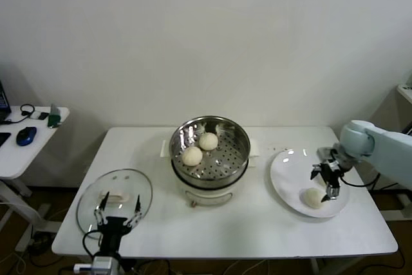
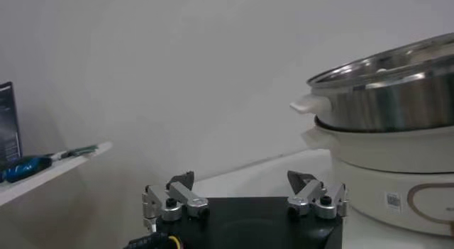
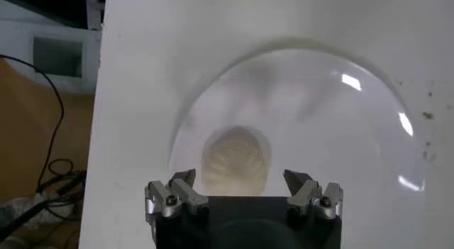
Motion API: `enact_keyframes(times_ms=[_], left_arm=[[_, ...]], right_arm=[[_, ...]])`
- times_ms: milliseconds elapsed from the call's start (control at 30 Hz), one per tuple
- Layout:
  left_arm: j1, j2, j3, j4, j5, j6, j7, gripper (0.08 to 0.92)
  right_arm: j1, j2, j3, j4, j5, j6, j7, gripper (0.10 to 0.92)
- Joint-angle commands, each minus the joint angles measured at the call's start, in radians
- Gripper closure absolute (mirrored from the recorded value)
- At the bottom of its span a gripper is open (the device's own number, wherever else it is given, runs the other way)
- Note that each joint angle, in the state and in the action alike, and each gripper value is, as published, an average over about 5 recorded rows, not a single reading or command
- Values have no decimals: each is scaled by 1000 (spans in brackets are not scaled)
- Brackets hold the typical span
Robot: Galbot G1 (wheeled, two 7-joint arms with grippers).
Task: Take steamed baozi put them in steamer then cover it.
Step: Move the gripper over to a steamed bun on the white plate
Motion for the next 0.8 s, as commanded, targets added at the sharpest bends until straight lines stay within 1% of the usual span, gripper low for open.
enact_keyframes(times_ms=[33, 567, 800], left_arm=[[0, -3, 0, 1, 3, 3, -1, 177], [-6, -5, 0, 5, 7, 7, -3, 177], [-4, -7, 1, 8, 8, 6, -4, 177]], right_arm=[[-182, 17, 148, -79, -82, 15, 4, 203], [-183, 98, 153, -155, -122, 35, -6, 203], [-175, 109, 140, -161, -134, 37, -14, 315]])
